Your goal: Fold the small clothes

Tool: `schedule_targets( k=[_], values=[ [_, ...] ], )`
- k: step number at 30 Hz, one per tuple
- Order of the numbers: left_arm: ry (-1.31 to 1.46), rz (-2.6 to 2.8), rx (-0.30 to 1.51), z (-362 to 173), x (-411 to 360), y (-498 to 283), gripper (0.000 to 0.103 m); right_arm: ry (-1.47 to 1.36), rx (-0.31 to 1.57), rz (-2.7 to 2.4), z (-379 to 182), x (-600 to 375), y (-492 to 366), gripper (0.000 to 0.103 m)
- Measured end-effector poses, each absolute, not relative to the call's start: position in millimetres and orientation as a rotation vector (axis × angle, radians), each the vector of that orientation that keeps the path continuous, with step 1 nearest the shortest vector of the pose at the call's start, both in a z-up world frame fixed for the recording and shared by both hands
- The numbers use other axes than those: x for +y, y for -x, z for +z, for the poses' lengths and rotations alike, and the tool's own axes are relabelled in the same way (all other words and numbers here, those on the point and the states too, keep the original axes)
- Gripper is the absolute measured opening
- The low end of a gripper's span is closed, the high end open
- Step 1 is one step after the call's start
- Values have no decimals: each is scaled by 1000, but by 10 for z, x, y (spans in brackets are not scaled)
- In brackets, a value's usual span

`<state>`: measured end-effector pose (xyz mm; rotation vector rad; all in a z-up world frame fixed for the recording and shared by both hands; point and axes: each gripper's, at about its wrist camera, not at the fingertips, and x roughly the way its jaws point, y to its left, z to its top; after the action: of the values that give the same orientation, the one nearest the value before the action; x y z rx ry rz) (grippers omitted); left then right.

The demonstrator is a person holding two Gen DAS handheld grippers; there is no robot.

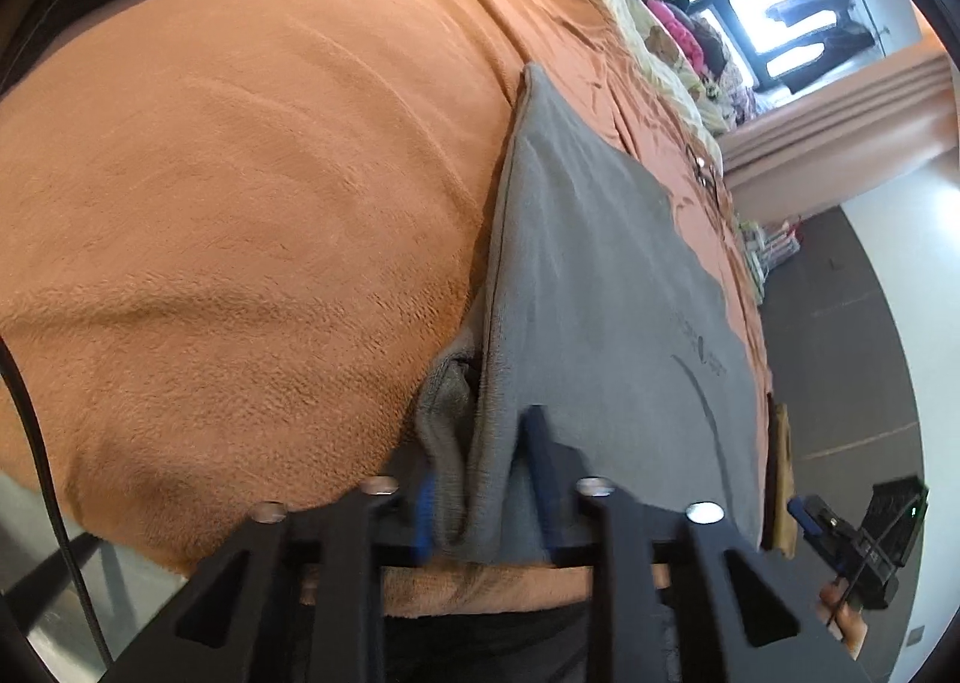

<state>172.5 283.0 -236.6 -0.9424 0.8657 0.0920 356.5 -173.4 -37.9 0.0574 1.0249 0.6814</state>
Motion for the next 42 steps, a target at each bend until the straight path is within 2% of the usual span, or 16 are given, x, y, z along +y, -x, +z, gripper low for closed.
schedule_targets(
  k=[2, 5, 13, 19, 42],
  values=[
    [951, 85, 865, -2375, 2839, -1707, 12, -22, 1051, 689, -450, -1565, -3621, 27],
    [970, 77, 851, -2371, 2865, -1666, 9, 22, 1085, 692, -562, -1313, -3767, 18],
    [1012, 81, 815, -2290, 2866, -1617, 7, 157, 1151, 690, -893, -806, -4051, 10],
    [1054, 88, 796, -2296, 2893, -1592, 7, 228, 1123, 644, -1014, -494, -4263, 2],
    [1242, 127, 777, -2489, 2984, -1374, 7, 206, 1090, 550, -1068, 92, -5565, 0]
  ],
)
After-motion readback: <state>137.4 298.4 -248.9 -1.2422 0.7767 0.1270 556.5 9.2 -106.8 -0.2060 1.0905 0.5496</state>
